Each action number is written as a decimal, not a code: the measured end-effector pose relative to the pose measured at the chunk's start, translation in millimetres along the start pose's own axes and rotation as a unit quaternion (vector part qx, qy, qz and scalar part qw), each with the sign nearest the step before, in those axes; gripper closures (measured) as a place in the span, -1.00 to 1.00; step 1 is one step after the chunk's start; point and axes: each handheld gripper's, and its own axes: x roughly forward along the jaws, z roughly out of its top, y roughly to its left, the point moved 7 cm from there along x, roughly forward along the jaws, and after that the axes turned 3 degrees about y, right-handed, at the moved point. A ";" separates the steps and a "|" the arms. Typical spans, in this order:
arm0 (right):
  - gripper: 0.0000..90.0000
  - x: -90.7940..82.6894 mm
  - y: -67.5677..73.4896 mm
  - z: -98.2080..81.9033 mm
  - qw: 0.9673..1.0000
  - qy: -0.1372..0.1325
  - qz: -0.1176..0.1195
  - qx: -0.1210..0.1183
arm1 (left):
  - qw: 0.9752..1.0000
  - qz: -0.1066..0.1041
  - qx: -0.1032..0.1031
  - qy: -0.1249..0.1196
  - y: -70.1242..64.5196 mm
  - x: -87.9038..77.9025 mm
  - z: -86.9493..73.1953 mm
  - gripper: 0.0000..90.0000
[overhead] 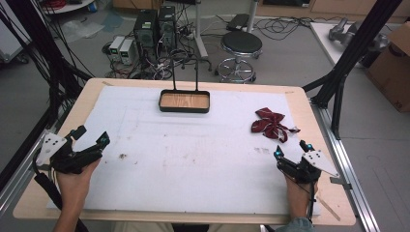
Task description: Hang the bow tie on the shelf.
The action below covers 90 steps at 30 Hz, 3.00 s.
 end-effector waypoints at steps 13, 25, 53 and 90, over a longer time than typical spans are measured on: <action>-0.71 0.3 0.3 -0.3 1.000 0.001 0.002 0.001 | 1.000 -0.004 0.003 0.006 -2.6 1.5 -1.5 -0.66; -0.70 0.6 0.2 -0.3 1.000 0.001 0.000 -0.003 | 1.000 -0.001 0.006 0.007 -2.8 -1.4 -0.9 -0.66; -0.63 38.1 -26.1 10.1 0.995 0.063 -0.009 0.071 | 1.000 -0.011 0.009 0.009 -7.4 4.4 -2.9 -0.66; 0.37 149.1 -32.1 -1.4 0.973 0.212 -0.027 0.089 | 1.000 -0.022 0.015 0.010 -16.7 11.8 -7.5 -0.66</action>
